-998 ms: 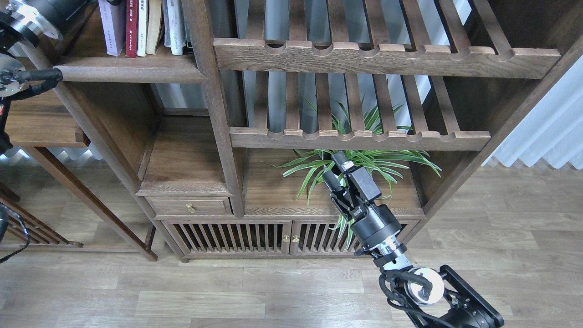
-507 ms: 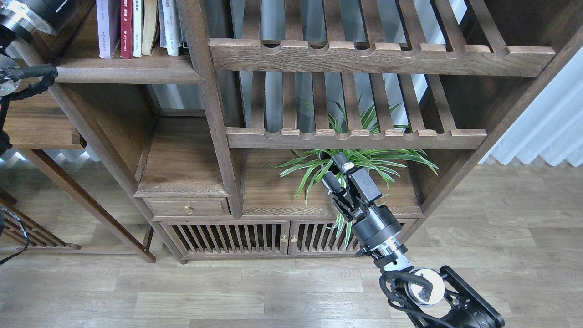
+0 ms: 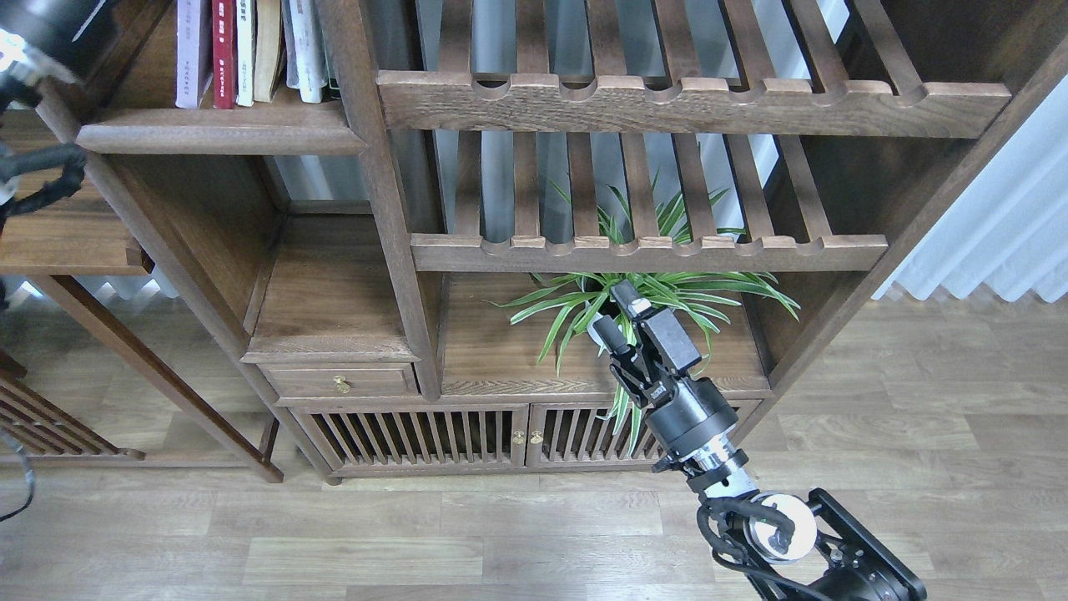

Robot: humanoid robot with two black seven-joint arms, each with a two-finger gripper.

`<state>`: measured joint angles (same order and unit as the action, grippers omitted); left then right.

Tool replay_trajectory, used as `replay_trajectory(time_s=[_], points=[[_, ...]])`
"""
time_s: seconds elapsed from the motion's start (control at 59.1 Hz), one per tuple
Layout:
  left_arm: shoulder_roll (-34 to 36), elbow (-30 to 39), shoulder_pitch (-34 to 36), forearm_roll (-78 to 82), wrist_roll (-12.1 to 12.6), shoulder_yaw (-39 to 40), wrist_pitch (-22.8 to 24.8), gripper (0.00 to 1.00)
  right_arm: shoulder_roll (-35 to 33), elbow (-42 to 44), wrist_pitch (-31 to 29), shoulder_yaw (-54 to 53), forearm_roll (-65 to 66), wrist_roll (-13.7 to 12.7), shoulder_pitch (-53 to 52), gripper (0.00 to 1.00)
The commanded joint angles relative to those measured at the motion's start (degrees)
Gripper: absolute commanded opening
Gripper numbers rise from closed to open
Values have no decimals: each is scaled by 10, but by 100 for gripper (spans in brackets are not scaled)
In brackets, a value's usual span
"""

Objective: Organize books on shelf
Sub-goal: 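Push the white book deeper into the top shelf with the left gripper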

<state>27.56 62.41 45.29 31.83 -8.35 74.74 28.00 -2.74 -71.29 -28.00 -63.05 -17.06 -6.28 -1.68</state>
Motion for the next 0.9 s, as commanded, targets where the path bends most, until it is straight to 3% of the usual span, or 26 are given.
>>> replay_trajectory(time_s=[0.0, 0.406, 0.879], points=[[0, 30, -38, -30, -2, 11, 0, 53, 0, -8, 0, 0, 0, 0, 0, 99], [-14, 134, -184, -55, -3, 52, 0, 64, -4, -19, 0, -1, 0, 0, 4, 99], [-166, 134, -330, -61, 5, 7, 0, 89, -6, -20, 0, -2, 0, 0, 3, 99]])
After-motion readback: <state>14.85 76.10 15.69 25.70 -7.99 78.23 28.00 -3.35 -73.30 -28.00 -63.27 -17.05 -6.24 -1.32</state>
